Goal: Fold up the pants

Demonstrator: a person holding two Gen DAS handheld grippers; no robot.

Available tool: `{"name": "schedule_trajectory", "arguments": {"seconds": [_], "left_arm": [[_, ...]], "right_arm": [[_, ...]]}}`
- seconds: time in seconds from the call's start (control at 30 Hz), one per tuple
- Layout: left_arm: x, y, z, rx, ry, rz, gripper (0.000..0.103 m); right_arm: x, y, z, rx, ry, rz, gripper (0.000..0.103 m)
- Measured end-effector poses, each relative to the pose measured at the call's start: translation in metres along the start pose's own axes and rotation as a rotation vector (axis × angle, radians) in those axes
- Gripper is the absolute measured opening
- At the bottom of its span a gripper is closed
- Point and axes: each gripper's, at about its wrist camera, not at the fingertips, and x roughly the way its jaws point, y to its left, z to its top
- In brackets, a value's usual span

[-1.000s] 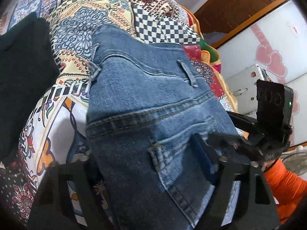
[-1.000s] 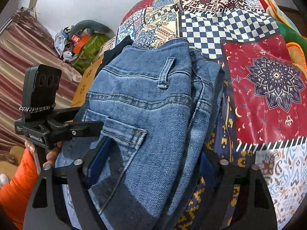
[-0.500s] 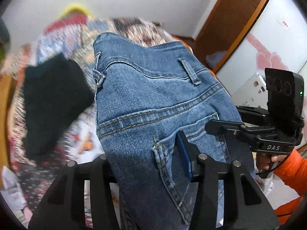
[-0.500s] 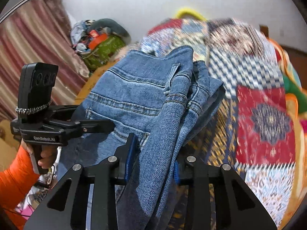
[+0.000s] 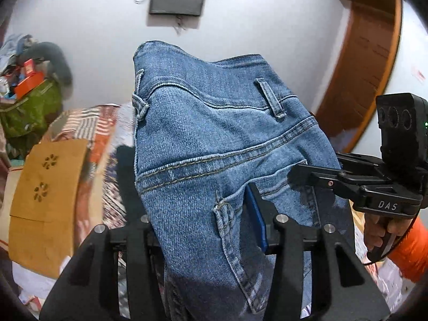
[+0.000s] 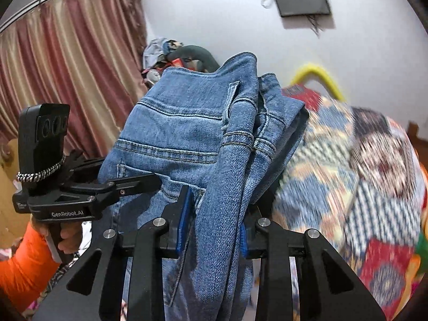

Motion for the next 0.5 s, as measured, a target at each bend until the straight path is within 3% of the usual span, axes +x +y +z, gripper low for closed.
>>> {"name": "schedule_trajectory", "arguments": {"seconds": [0.2,0.5], "left_arm": [[0.045,0.052,0.023,-0.06,-0.006,0.049,0.047],[0.163,0.113,0.018,-0.178,0.117,0.074,0.047]], "right_arm": [[0.059,-0.004,0.04,-0.032,0.023,0.004,0.027],[0.17,-0.054,0.052,0.026,0.161,-0.043,0.026]]}}
